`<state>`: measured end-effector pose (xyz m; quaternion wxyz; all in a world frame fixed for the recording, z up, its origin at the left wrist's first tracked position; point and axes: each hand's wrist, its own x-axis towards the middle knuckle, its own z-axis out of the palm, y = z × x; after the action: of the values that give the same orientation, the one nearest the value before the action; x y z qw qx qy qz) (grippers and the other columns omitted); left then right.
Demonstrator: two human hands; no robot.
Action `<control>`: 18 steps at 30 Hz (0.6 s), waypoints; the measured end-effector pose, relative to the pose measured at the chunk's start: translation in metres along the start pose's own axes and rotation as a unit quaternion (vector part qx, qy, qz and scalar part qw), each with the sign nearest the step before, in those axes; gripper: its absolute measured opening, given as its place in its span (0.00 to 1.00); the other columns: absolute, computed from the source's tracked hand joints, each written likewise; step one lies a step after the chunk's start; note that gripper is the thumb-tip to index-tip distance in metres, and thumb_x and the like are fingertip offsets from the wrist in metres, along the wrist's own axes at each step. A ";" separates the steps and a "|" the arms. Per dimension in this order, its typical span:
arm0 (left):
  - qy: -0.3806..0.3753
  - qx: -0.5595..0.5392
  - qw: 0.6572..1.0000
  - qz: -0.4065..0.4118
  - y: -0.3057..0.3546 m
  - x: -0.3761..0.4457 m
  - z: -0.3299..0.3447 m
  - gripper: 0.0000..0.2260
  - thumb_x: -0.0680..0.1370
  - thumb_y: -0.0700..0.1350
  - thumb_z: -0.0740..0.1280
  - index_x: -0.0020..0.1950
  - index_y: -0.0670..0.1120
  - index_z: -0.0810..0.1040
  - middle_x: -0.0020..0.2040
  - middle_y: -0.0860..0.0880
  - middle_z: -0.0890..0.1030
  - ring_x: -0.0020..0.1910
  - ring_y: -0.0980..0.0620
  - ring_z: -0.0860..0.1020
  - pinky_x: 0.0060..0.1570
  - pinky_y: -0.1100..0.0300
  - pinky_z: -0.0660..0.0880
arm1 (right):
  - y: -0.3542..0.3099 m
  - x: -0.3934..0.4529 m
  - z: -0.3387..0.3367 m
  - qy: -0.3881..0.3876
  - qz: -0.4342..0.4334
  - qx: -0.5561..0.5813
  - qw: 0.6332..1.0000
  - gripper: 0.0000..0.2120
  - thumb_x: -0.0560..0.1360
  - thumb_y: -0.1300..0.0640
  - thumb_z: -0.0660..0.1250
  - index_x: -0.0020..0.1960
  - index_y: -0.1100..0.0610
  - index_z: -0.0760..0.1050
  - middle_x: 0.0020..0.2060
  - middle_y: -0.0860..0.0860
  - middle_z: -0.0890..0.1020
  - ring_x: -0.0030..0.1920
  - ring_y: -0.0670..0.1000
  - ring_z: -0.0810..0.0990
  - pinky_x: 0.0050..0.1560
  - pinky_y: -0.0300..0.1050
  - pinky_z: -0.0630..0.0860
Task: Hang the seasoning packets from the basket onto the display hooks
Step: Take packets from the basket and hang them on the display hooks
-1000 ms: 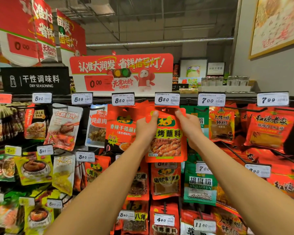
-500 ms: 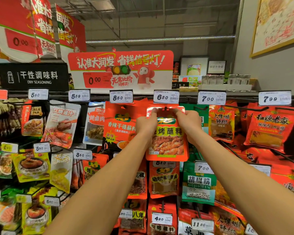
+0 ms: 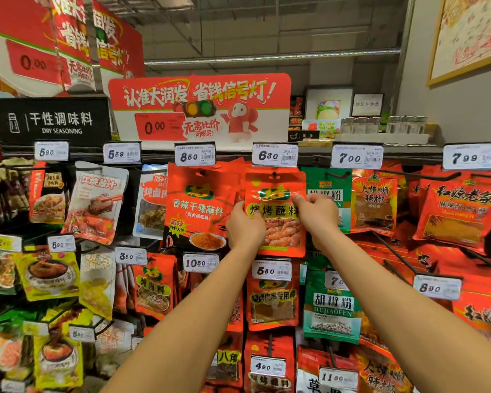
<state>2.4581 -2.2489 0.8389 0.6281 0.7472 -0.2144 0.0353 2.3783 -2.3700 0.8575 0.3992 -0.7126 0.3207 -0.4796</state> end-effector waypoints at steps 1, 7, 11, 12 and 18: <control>0.006 0.000 1.000 -0.017 0.003 0.004 0.003 0.18 0.81 0.48 0.67 0.71 0.50 0.75 0.64 0.45 0.80 0.64 0.41 0.77 0.60 0.47 0.75 | 0.001 0.006 0.004 -0.004 0.018 -0.009 1.000 0.20 0.78 0.46 0.68 0.32 0.53 0.69 0.28 0.51 0.73 0.32 0.54 0.71 0.34 0.47 0.64; 0.029 0.067 0.996 -0.047 0.012 0.021 0.019 0.17 0.80 0.48 0.69 0.69 0.51 0.77 0.63 0.43 0.81 0.62 0.38 0.79 0.58 0.49 0.77 | 0.001 0.041 0.020 -0.009 0.094 -0.041 0.995 0.12 0.76 0.44 0.72 0.46 0.53 0.80 0.49 0.55 0.84 0.51 0.59 0.82 0.52 0.46 0.75; 0.036 0.056 0.995 -0.069 0.016 0.025 0.021 0.20 0.79 0.47 0.70 0.71 0.50 0.75 0.64 0.42 0.80 0.63 0.38 0.78 0.55 0.52 0.75 | -0.003 0.047 0.020 -0.025 0.105 -0.051 0.993 0.14 0.76 0.44 0.71 0.53 0.55 0.81 0.55 0.57 0.84 0.54 0.59 0.81 0.56 0.47 0.76; 0.034 0.050 0.996 -0.072 0.016 0.025 0.020 0.20 0.79 0.47 0.70 0.71 0.50 0.75 0.65 0.43 0.80 0.62 0.39 0.79 0.55 0.52 0.75 | -0.003 0.046 0.019 -0.032 0.103 -0.047 0.993 0.15 0.77 0.45 0.71 0.52 0.56 0.81 0.55 0.57 0.83 0.54 0.59 0.81 0.56 0.48 0.76; -0.033 -0.001 0.999 -0.011 0.006 0.011 0.006 0.07 0.79 0.45 0.66 0.55 0.51 0.81 0.51 0.47 0.85 0.54 0.42 0.81 0.52 0.53 0.78 | 0.008 0.016 -0.007 -0.040 0.036 -0.028 0.998 0.13 0.80 0.45 0.65 0.41 0.51 0.77 0.41 0.51 0.80 0.44 0.54 0.79 0.44 0.44 0.71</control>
<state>2.4643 -2.2582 0.8464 0.6217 0.7499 -0.2263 0.0036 2.3767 -2.3891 0.8592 0.4084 -0.7302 0.3436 -0.4265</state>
